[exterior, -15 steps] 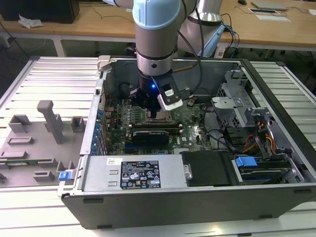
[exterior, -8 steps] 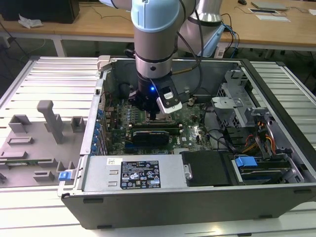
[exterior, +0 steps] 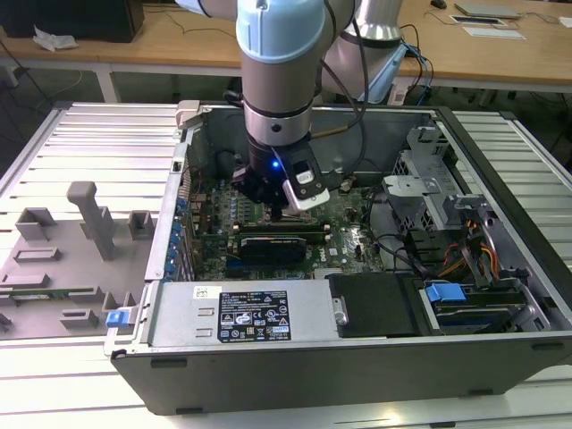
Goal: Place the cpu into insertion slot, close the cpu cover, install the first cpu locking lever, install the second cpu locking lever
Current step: 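Install the second cpu locking lever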
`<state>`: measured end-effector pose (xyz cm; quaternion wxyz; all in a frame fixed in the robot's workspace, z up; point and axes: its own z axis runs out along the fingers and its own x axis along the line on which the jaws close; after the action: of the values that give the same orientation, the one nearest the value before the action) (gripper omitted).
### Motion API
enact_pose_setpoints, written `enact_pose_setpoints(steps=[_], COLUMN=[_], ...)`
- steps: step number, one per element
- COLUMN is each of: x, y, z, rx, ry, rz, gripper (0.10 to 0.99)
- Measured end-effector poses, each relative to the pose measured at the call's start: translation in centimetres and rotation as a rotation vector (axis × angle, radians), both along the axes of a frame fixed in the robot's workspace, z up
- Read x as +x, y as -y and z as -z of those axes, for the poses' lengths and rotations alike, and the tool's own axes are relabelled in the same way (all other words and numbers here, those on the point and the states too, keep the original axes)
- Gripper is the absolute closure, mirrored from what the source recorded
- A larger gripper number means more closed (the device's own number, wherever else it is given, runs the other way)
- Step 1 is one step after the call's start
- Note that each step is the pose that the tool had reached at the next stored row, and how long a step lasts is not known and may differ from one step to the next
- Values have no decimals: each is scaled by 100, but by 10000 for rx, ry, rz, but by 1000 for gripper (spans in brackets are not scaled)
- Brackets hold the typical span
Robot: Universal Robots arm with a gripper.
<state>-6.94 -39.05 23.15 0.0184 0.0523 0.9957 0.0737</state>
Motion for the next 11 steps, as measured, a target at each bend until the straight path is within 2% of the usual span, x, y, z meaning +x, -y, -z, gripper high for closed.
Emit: enact_pose_setpoints(steps=[4, 6, 8, 11], x=[-7, -9, -15, -23], y=[11, 16, 24, 46], z=[17, 28, 45, 76], rx=[182, 443, 545, 631], ry=[14, 24, 26, 26], rz=[-2, 0, 1, 0], gripper=[980, 980, 980, 980])
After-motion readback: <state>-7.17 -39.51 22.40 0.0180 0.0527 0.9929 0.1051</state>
